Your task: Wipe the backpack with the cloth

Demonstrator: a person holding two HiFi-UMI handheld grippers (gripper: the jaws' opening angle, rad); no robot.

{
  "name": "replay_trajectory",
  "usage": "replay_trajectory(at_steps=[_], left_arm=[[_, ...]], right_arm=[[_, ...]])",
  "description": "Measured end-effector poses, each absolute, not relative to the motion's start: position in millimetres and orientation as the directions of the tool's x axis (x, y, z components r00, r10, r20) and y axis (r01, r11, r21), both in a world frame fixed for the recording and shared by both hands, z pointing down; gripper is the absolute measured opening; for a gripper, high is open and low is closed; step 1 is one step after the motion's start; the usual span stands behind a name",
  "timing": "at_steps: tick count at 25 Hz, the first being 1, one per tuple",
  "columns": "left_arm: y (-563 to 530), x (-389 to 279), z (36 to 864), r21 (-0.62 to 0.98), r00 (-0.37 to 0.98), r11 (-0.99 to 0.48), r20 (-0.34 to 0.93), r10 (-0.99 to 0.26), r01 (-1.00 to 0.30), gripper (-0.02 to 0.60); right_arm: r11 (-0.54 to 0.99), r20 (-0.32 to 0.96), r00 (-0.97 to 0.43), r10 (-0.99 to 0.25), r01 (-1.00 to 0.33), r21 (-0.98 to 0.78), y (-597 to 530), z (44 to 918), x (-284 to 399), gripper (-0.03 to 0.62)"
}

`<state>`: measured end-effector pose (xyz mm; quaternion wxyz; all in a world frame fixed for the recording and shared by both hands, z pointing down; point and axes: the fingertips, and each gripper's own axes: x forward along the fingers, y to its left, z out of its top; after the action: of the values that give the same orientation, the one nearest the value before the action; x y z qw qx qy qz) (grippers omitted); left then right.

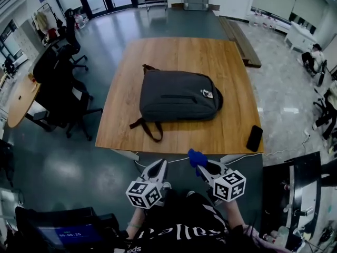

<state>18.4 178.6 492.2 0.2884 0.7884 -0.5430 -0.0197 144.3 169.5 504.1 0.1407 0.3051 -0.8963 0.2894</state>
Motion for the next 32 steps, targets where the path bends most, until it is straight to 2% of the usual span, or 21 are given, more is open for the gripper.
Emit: replay_trajectory(at_steps=[8, 19, 32], left_arm=[[219, 72, 503, 0.470, 0.377, -0.205, 0.307, -0.874, -0.859, -0.002], [259, 77, 503, 0.437, 0.304, -0.145, 0.321, -0.897, -0.888, -0.002], [279, 72, 505, 0.433, 0.280, -0.128, 0.308, -0.909, -0.892, -0.002]], right_arm=[[0.685, 0.450, -0.805, -0.388, -0.578, -0.443, 205, 516, 183, 0.066], [0.700, 0.401, -0.852, -0.335, -0.510, -0.500, 235, 517, 188, 0.066], [0.707, 0.410, -0.853, -0.323, -0.506, -0.494, 253, 524, 187, 0.066]])
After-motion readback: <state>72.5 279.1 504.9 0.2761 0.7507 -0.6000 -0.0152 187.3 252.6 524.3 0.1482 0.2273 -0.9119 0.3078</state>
